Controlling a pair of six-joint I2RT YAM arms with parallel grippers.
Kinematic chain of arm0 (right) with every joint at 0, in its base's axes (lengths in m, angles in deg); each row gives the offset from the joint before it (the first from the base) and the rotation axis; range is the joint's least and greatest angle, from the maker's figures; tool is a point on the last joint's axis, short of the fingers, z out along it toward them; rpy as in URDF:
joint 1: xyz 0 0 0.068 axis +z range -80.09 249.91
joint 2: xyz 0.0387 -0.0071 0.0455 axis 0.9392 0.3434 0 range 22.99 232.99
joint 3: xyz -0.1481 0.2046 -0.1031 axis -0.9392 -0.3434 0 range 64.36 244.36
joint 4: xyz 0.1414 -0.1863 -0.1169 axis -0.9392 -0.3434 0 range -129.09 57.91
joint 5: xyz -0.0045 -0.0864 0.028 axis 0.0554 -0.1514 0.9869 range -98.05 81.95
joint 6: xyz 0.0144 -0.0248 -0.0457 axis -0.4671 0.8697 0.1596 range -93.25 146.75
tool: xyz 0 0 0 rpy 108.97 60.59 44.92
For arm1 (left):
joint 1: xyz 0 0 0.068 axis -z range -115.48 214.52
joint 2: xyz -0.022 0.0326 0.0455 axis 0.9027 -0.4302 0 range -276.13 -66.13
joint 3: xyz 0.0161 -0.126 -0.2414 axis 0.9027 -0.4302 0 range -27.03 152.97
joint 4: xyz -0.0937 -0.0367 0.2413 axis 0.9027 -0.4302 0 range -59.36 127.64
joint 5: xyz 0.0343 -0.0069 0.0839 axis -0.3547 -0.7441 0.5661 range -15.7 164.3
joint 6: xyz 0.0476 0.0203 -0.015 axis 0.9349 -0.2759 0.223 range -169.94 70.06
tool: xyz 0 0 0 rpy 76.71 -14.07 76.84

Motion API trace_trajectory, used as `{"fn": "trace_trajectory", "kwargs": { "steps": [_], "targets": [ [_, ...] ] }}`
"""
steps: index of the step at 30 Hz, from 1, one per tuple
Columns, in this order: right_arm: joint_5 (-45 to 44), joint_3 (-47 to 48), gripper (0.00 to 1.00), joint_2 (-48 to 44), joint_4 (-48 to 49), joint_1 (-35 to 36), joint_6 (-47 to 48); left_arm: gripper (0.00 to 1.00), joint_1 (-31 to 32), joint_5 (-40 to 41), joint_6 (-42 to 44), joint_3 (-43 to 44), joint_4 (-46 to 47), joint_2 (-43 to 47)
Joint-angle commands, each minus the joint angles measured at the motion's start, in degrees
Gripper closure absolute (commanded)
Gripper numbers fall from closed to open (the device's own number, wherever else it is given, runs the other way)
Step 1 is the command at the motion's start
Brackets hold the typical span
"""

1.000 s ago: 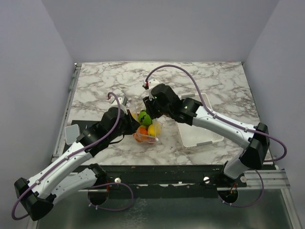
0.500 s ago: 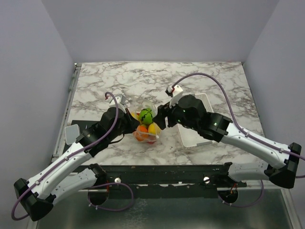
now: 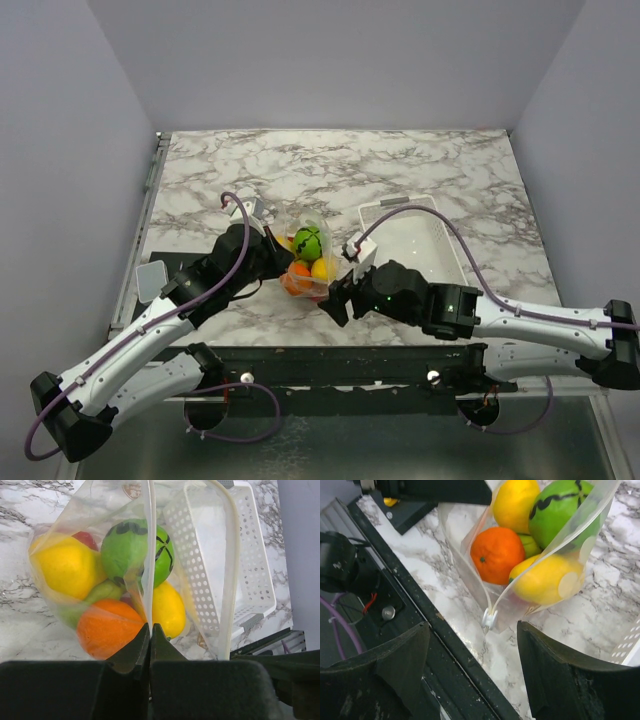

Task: Place the food in the zip-top bag and seal the zipper
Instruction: Zip the zipper food storage bag at the center of the board.

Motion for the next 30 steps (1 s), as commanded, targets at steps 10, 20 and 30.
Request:
{"fn": "trace_trajectory", "kwargs": {
  "steps": [10,20,30],
  "targets": [
    [-14.7,-12.2,0.24,-0.35,21.71,5.38,7.15,1.0,-0.14,-0.47,-0.14,-0.85,2.41,0.15],
    [-13.17,-16.74,0.27,2.7,35.91,5.34,13.39,1.0,-0.1,-1.17,0.12,-0.84,2.58,-0.29],
    [-14.73,-20.44,0.34,4.6,44.69,5.44,16.77,1.0,-0.06,-1.34,0.05,-0.82,2.59,-0.2]
  ]
}}
